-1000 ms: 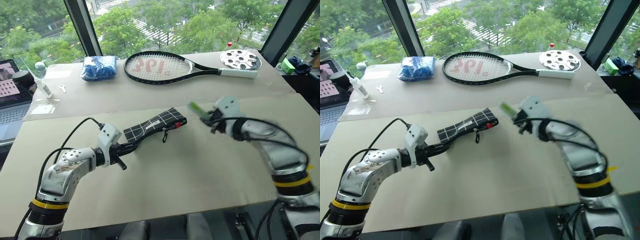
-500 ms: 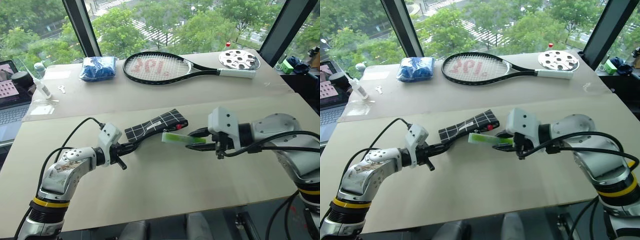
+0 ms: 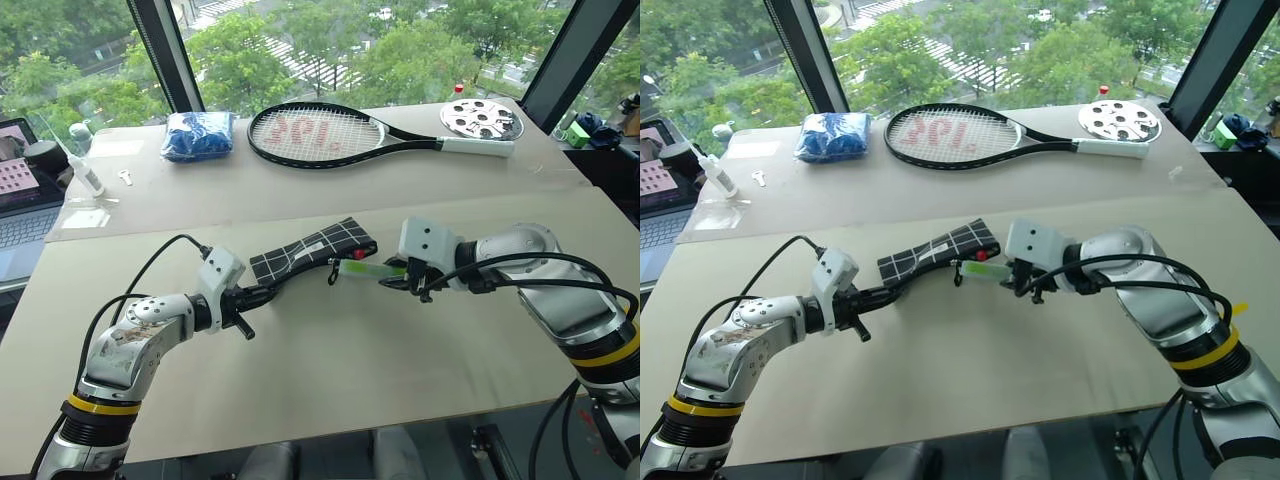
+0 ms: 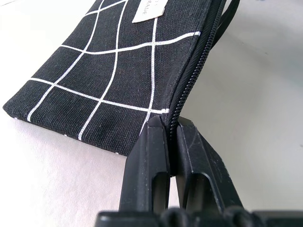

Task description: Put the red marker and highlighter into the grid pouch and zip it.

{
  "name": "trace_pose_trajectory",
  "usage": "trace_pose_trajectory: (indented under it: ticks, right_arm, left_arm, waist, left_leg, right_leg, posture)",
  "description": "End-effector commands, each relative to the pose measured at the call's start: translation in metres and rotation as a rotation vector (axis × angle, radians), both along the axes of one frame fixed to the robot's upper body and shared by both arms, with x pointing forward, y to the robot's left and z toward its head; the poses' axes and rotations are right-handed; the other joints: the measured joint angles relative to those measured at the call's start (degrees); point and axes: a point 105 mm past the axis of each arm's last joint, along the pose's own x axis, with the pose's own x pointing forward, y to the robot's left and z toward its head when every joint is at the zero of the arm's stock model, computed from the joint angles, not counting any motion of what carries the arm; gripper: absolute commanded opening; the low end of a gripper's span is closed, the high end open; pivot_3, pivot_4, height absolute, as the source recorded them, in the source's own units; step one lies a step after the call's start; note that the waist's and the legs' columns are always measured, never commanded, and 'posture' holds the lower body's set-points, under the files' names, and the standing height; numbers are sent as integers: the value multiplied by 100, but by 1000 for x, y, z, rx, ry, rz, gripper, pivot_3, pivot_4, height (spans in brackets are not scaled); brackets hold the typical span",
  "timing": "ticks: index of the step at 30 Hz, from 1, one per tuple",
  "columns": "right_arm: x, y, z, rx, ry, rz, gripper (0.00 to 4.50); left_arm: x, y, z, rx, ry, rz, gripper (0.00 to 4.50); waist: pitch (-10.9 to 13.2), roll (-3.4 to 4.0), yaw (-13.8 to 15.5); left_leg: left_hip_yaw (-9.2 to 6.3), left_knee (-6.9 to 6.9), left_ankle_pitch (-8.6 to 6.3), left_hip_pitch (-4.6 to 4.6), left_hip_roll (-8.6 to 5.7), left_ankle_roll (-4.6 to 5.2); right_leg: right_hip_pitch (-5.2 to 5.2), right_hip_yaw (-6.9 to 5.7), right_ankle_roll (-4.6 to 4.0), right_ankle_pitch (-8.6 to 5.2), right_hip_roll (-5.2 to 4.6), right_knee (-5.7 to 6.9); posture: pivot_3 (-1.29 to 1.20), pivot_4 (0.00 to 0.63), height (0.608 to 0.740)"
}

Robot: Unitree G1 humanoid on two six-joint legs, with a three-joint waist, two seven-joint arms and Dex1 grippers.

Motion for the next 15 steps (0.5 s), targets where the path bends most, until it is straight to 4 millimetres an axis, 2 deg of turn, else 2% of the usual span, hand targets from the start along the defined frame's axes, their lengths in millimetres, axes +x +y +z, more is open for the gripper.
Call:
trace_pose_trajectory:
  ticks: [1, 8, 11, 13, 15]
  right_arm:
    - [8, -3, 14, 0, -64, -11, 1039]
    - [18, -4, 31, 59, -76, -38, 1039]
    - [2, 3, 36, 108, -15, 33, 1039]
    - [-15, 7, 32, 114, 47, 104, 1039]
    - [-24, 9, 28, 104, 76, 134, 1039]
  left_arm:
    - [1, -4, 12, -2, -51, -21, 0]
    - [0, -4, 10, 7, -47, -27, 0]
    - [-1, -4, 9, 10, -45, -27, 0]
    - [-1, -4, 8, 10, -43, -26, 0]
    - [-1, -4, 7, 10, -42, -25, 0]
  waist:
    - [0, 0, -2]
    - [0, 0, -13]
    - [0, 0, -7]
    - [0, 0, -6]
    - [0, 0, -3]
  left_leg:
    - [0, 0, 0, 0, 0, 0]
    - [0, 0, 0, 0, 0, 0]
    - [0, -1, 0, -1, 0, 0]
    - [0, 0, 0, -3, 0, 0]
    - [-2, -2, 0, -3, 1, 1]
  right_leg:
    - [0, 0, 0, 0, 0, 0]
    - [0, 0, 0, 0, 0, 0]
    - [0, 0, 0, 0, 0, -2]
    - [0, 0, 0, 0, -1, -3]
    - [0, -2, 0, 0, 0, -4]
  posture:
    - [0, 150, 740]
    - [0, 150, 740]
    - [0, 150, 740]
    - [0, 150, 740]
    - [0, 150, 740]
